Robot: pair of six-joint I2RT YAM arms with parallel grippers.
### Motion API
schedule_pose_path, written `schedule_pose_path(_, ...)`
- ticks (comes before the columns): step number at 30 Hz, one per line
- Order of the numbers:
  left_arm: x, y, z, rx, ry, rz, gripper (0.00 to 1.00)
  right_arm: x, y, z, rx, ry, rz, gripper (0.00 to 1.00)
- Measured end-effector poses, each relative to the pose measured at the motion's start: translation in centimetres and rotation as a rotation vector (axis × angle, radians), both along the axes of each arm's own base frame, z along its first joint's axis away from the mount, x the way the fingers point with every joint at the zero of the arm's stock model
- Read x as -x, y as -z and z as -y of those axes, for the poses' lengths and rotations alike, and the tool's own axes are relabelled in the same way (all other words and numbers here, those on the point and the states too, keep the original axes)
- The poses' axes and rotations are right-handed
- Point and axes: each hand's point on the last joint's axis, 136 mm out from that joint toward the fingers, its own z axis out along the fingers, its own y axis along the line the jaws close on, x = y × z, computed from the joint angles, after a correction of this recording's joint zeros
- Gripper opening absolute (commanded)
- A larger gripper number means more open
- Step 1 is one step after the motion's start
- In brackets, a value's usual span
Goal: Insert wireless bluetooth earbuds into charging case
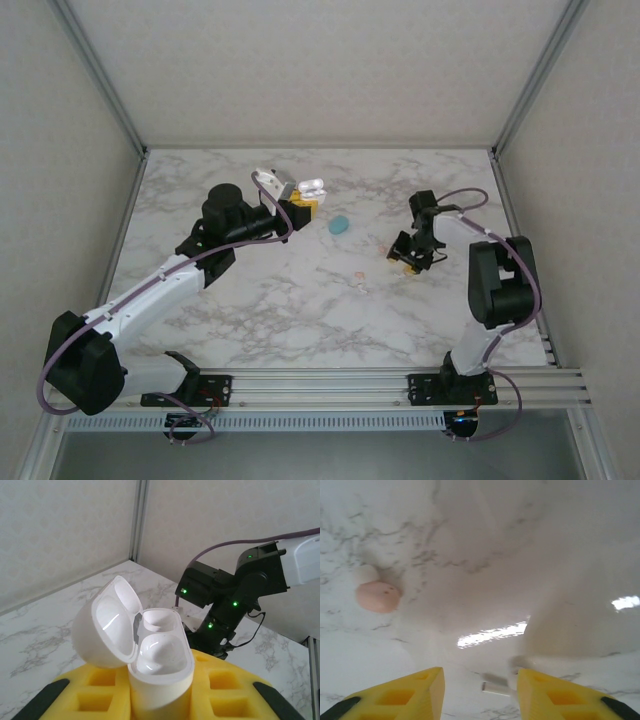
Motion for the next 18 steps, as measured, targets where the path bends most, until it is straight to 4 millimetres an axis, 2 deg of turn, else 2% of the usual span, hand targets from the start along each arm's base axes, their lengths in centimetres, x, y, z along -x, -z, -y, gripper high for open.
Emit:
schedule_pose_path(7,0.0,-0.2,0.0,0.000,0.001,0.006,0.03,-0.7,0.2,-1.2,0.026,-0.096,-0.013,0.42)
schedule_pose_path(14,-0.1,-0.3,0.0,-0.005,-0.002,0.011,0.03,-0.8,-1.2,0.6,0.157,-0.075,0.033,0.45)
schedule_pose_path(18,-0.1,-0.2,0.0,-0.008,-0.002,0.012,0.03,-0.9,-1.0,1.3,0.163,-0.053,0.025,0.43)
